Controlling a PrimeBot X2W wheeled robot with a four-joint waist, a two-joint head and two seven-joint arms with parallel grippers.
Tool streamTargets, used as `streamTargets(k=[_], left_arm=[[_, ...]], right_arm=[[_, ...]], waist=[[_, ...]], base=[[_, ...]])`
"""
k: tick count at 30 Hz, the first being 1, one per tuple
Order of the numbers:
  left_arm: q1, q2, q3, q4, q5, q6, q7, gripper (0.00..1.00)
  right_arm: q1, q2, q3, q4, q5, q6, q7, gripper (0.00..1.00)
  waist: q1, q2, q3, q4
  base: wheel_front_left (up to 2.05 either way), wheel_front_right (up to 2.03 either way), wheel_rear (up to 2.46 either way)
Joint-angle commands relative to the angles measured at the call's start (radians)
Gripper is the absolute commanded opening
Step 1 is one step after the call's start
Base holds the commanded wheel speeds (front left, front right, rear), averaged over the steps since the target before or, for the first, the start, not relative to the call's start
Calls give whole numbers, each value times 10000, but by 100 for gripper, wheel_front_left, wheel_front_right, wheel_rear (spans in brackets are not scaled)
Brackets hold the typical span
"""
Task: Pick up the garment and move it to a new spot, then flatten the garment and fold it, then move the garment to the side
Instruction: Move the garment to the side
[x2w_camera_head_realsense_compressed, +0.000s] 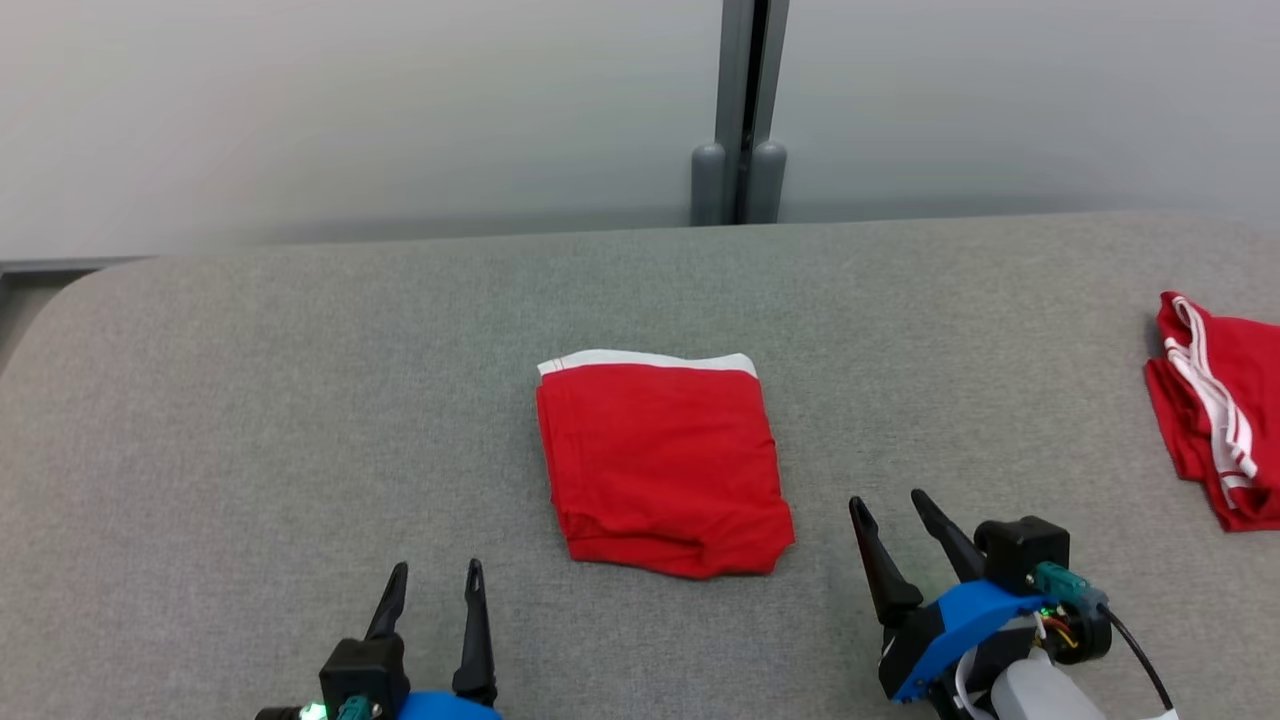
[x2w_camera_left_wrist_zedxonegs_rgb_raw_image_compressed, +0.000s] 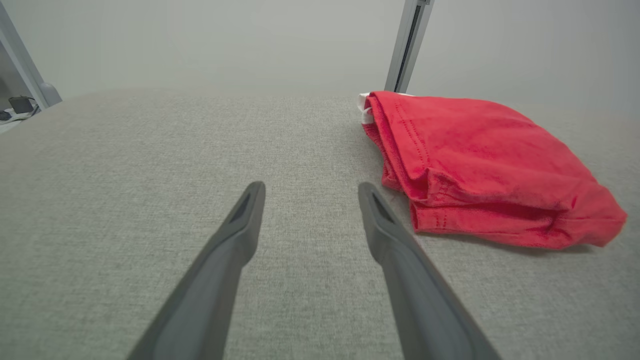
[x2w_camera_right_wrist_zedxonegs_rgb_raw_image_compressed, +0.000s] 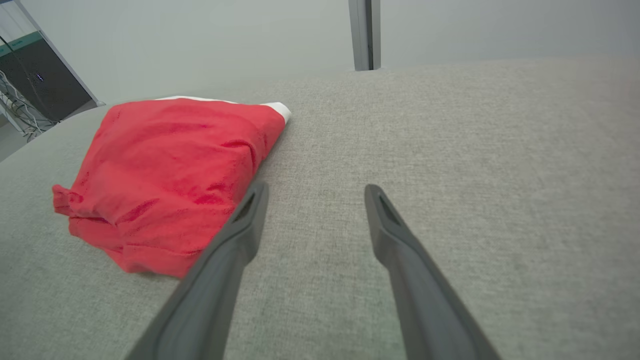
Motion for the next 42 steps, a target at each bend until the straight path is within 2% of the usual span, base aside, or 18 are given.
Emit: streamTargets(k=[1,9,16,24,25,26,27,28,31,35,39,42], left_arm=[[-262,9,-92,-75,-69,14,-40,100],[-855,11,-836,-77,-369,175,-40,100],[-1107,9,-1384,16,-511,296,-40,100],[-1267,9,-1638,132,-541,338,-40,100],[-1269,9,-1629,132,-534,341,-40,100],[-1260,9,-1608,132,-523,350,-40,100],[-1260,9,-1580,130,-509,355,-40,100],[-1268,9,-1555,125,-467,354,-40,100],[-1299,11,-1482,146,-409,323,-40,100],[-1297,9,-1371,158,-324,270,-40,100],[-1214,4,-1174,159,-244,155,-40,100],[-1190,8,-1039,152,-167,51,-40,100]], right_arm=[[-224,-1,19,-40,-55,0,-22,100],[-820,-82,128,-202,-31,0,-22,100],[-1280,-67,339,-313,356,0,-22,100],[-1507,-23,-419,1137,1190,3,1,100],[-1521,-15,-453,1305,1339,3,4,85],[-1562,-12,-344,1435,1512,2,11,48],[-1589,5,-128,1539,1767,3,13,31],[-1622,27,60,1649,1980,3,15,0],[-1739,58,514,1897,2481,5,36,0],[-1851,5,590,1782,2608,-3,24,0],[-1655,-80,464,1585,2735,-10,1,0],[-1473,-67,537,1479,2790,-9,1,0]], waist=[[0,-1,249,169],[0,-1,1315,975],[0,-1,1788,1618],[0,-1,1876,1971],[0,-1,1878,1969],[0,-1,1880,1956],[0,-1,1886,1932],[0,-1,1892,1886],[0,-1,1883,1705],[0,-1,1742,1261],[0,-1,1487,467],[0,-1,1314,-402]], base=[[0,0,0],[0,0,0],[0,0,0],[0,0,0],[0,0,0],[0,0,0],[0,0,0],[0,0,0],[0,0,0],[0,0,0],[0,0,0],[0,0,0]])
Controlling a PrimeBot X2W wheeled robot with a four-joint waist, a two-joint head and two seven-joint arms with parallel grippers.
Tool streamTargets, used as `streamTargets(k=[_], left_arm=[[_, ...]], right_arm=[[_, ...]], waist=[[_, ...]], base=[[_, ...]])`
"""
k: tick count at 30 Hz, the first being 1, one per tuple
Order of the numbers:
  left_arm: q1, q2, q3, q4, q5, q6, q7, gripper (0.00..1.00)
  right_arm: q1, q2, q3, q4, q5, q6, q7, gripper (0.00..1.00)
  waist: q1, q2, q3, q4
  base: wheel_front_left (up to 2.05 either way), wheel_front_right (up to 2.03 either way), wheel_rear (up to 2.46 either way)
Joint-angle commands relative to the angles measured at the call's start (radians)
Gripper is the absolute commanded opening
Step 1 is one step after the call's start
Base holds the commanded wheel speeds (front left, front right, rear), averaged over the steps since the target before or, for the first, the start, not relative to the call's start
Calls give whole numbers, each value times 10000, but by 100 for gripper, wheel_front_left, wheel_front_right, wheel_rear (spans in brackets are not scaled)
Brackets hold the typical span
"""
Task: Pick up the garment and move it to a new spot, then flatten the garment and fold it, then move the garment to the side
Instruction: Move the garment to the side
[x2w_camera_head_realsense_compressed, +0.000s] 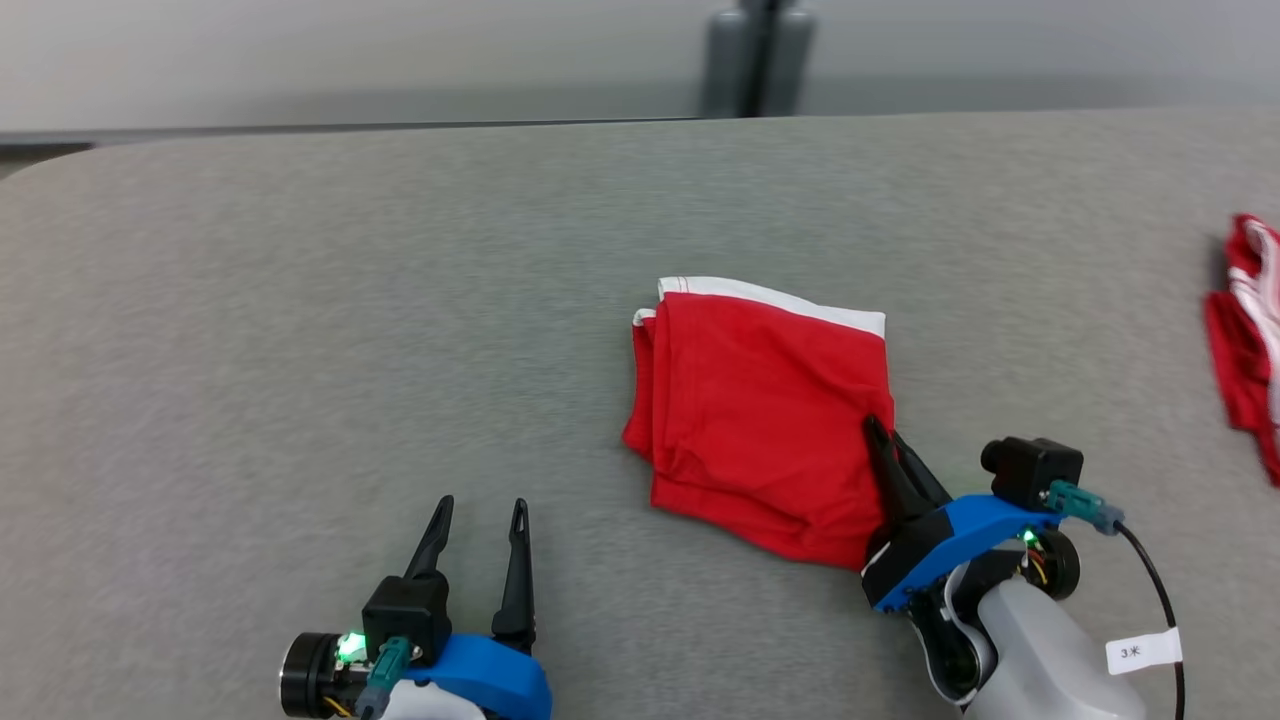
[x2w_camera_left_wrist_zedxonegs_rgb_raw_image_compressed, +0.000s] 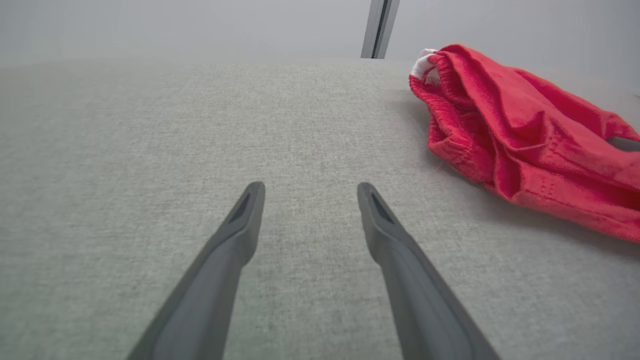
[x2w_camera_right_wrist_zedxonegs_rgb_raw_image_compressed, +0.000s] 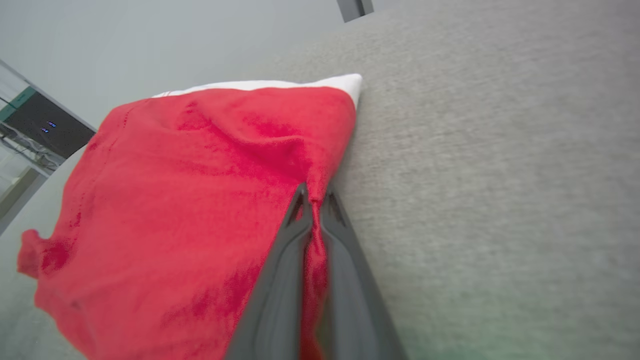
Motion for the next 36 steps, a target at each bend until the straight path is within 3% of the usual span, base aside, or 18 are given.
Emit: streamTargets(k=[1,10,17,26,36], left_arm=[[-52,5,92,23,111,-88,-42,100],[-574,2,-82,113,256,-543,-42,100],[-1000,7,-589,186,160,-946,-40,100],[-1121,14,-1005,452,28,-956,-40,100],[-1250,11,-1237,999,436,-1109,-40,100]], right_arm=[[442,-156,-61,128,59,-20,30,0],[600,-103,231,-112,28,-14,19,0],[499,-100,618,-54,135,-13,17,0],[228,-130,911,-89,98,-11,19,0],[-1759,-1504,1751,-587,-676,-13,18,0]], waist=[[0,0,-508,-1000],[0,0,-586,-3673],[0,0,-467,-4970],[0,0,-281,-5396],[0,0,315,-4877]], base=[[0,0,0],[0,0,0],[0,0,0],[0,0,0],[0,0,0]])
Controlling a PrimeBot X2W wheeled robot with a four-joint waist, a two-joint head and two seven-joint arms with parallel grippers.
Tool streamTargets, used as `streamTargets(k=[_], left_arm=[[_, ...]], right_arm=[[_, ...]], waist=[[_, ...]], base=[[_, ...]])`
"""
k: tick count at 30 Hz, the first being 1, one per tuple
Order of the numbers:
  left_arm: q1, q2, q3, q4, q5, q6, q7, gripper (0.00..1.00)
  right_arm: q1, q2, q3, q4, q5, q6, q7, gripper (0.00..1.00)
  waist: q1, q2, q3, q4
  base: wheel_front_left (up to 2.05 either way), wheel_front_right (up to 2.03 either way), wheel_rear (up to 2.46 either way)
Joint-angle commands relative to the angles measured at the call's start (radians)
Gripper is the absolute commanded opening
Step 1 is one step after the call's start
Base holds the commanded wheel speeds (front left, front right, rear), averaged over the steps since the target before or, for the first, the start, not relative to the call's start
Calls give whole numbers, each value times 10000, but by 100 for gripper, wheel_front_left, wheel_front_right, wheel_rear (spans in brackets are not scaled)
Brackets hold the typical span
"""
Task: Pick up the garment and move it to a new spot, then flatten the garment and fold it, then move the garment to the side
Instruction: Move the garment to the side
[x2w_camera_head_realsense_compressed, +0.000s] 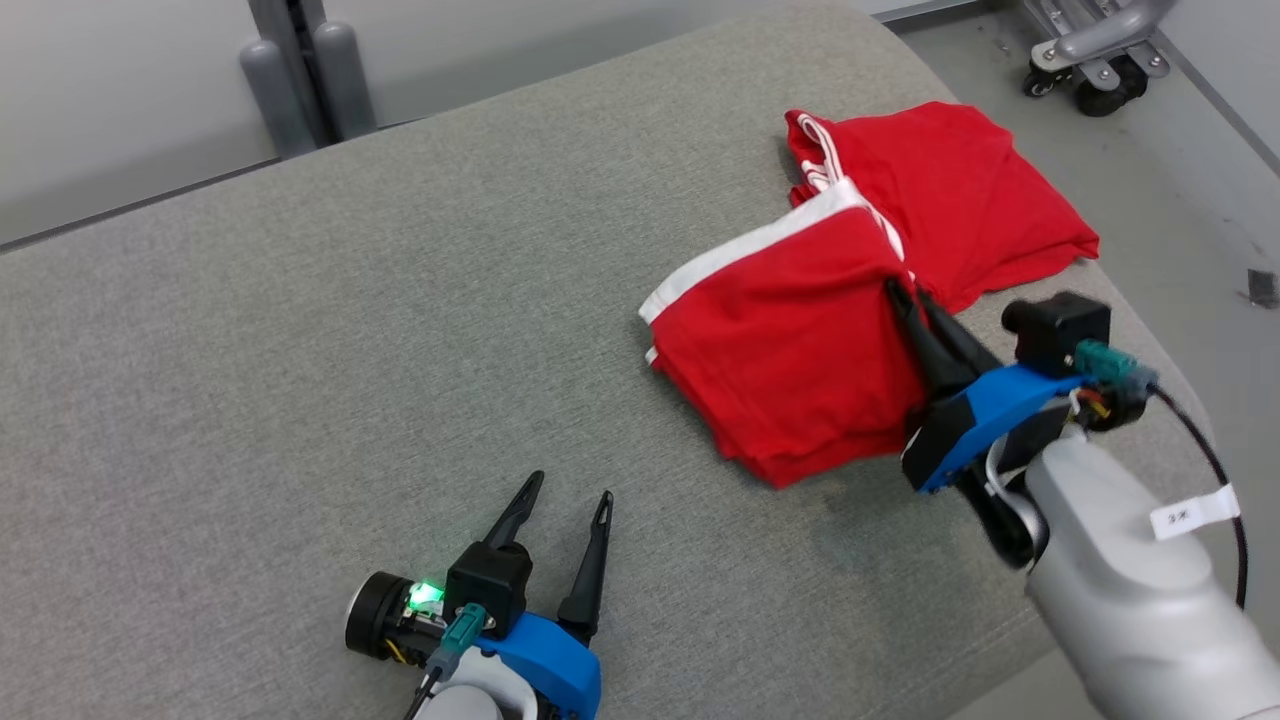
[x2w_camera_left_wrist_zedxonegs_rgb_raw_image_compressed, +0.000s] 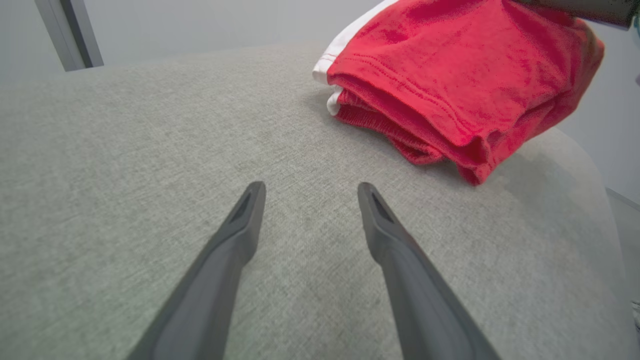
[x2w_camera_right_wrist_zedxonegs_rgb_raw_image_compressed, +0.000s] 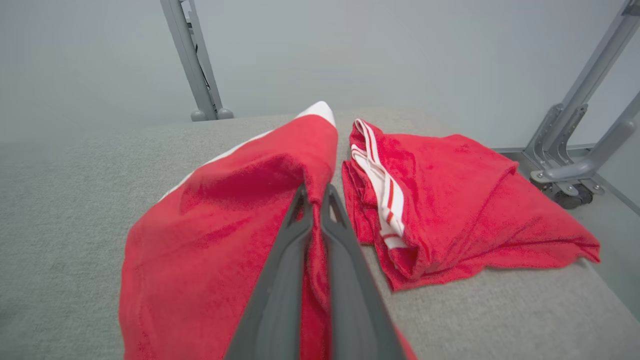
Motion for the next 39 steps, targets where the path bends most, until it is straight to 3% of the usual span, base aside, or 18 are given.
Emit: streamTargets(k=[1,7,16,17,18,19,23,28,33,39], left_arm=[[-153,18,-14,26,21,24,-40,100],[-314,33,-98,94,127,3,-40,100],[-850,113,-95,168,351,127,-28,100],[-864,125,-42,187,344,138,-13,100],[-874,135,15,217,355,180,-5,100],[-880,161,79,253,374,209,-3,100],[-850,219,343,398,458,271,6,100],[-840,223,677,340,563,369,3,100],[-635,126,1004,109,439,505,-6,100],[-486,53,1370,-248,227,686,-11,100]], right_arm=[[-404,-207,78,-4,-81,-3,6,0],[-1920,-1325,412,753,-380,-3,3,0],[-3214,-2913,-1182,2708,-1050,-3,4,0],[-3282,-3061,-1449,2799,-1220,-3,3,22],[-3253,-3133,-1674,3037,-1443,-3,6,76],[-3266,-3162,-1970,3139,-1603,-3,4,100],[-3130,-3117,-3172,3068,-2367,-3,6,100],[-2534,-2322,-4464,2120,-3206,-3,6,100],[-1620,-1226,-4771,758,-3625,-3,6,100],[-349,-8,-4623,-793,-3153,-3,6,100]], waist=[[0,0,173,196],[0,0,551,791],[0,0,1258,1762],[0,0,1311,1822],[0,0,1345,1872],[0,0,1371,1908],[0,0,1427,1926],[0,0,1317,1892],[0,0,1093,1932],[0,0,794,2259]], base=[[0,0,0],[0,0,0],[0,0,0],[0,0,0],[0,0,0],[0,0,0],[0,0,0],[0,0,0],[0,0,0],[0,0,0]])
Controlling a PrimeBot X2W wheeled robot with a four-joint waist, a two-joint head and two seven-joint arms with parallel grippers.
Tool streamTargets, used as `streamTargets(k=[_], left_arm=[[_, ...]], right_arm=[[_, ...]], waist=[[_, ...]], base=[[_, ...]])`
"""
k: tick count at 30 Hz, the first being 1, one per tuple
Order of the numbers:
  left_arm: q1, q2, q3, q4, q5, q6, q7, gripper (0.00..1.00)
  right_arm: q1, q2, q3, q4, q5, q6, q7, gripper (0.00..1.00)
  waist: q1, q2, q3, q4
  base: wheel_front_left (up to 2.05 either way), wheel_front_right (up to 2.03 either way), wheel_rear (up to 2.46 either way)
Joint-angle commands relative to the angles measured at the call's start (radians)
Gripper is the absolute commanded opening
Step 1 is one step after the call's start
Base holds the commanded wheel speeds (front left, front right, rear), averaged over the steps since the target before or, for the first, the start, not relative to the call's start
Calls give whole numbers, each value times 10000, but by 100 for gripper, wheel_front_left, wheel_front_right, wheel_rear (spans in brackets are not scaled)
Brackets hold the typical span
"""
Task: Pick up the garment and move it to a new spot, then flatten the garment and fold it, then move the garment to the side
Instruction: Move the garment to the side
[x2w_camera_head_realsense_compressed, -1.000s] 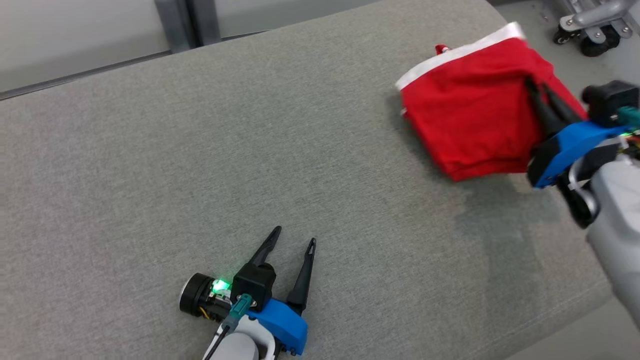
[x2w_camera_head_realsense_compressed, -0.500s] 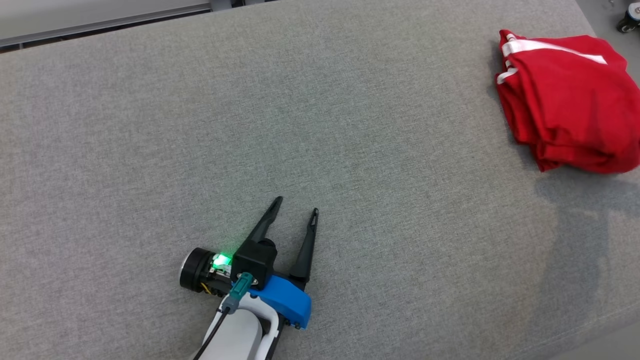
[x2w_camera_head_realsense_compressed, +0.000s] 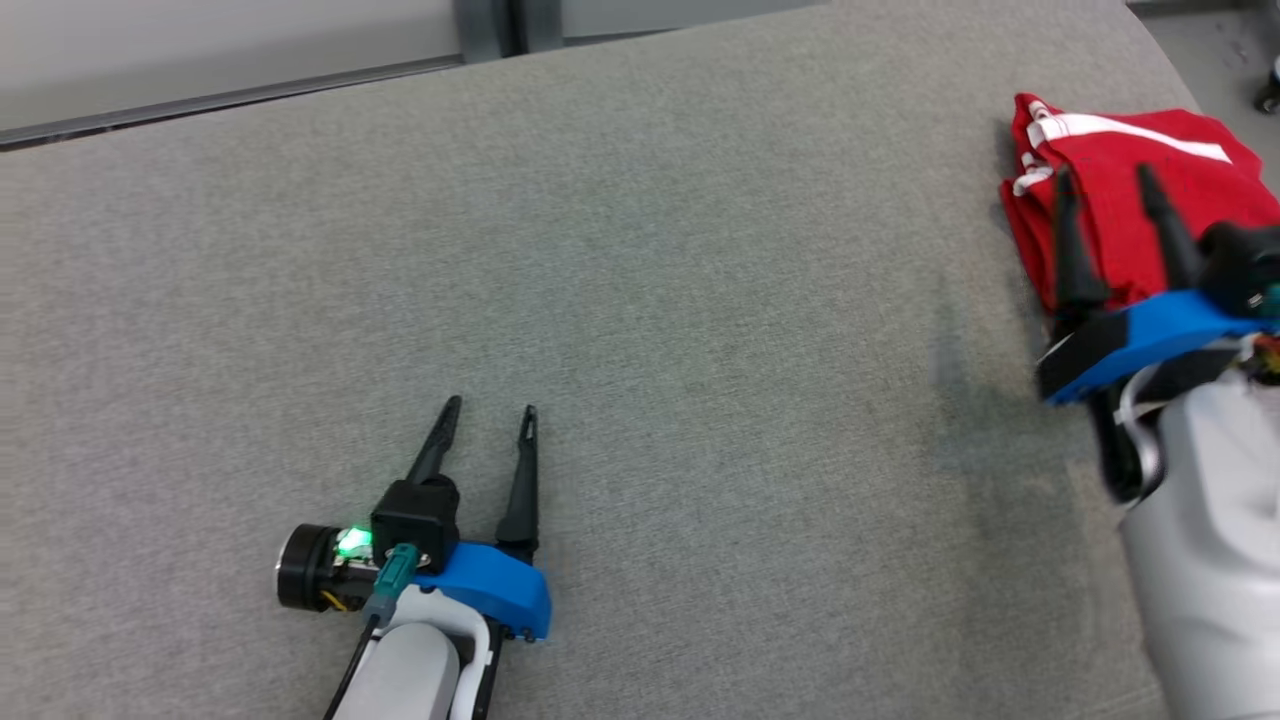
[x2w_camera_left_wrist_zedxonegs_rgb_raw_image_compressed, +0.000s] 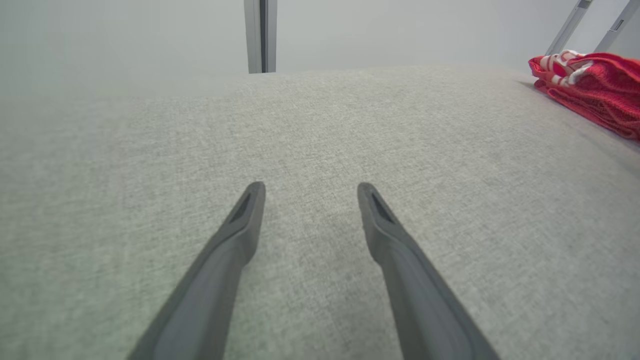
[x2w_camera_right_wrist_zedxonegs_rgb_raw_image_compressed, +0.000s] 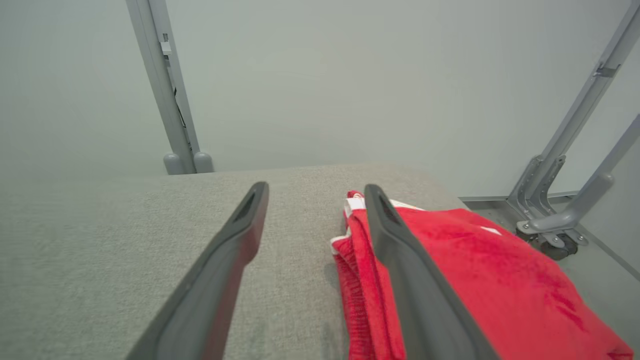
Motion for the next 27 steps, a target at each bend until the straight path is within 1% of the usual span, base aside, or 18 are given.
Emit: streamTargets(k=[1,7,11,19,22,24,27], left_arm=[[172,92,142,-62,-27,91,26,100],[412,62,520,-408,-247,364,15,100],[607,62,703,-596,-342,506,15,100],[919,57,935,-690,-606,720,15,100],[1060,59,1056,-701,-686,736,15,100],[1193,59,1160,-771,-949,570,15,100],[1330,59,1288,-815,-1007,519,15,100]], right_arm=[[467,274,145,-296,125,-3,4,100],[1453,910,636,-846,326,-3,6,100],[1961,1107,1017,-938,249,-3,6,100],[2834,1353,1051,-1042,156,-3,4,100],[3075,1413,1021,-1116,107,-3,4,100],[3213,1438,1033,-1144,119,-3,4,100],[3343,1452,1066,-1153,162,-3,4,100]], waist=[[-1,0,-75,132],[-1,0,-334,647],[-1,0,-527,999],[-1,0,-916,1722],[-1,0,-1080,1868],[-1,0,-1217,1910],[-1,0,-1384,1918]], base=[[0,0,0],[0,0,0],[0,0,0],[0,0,0],[0,0,0],[0,0,0],[0,0,0]])
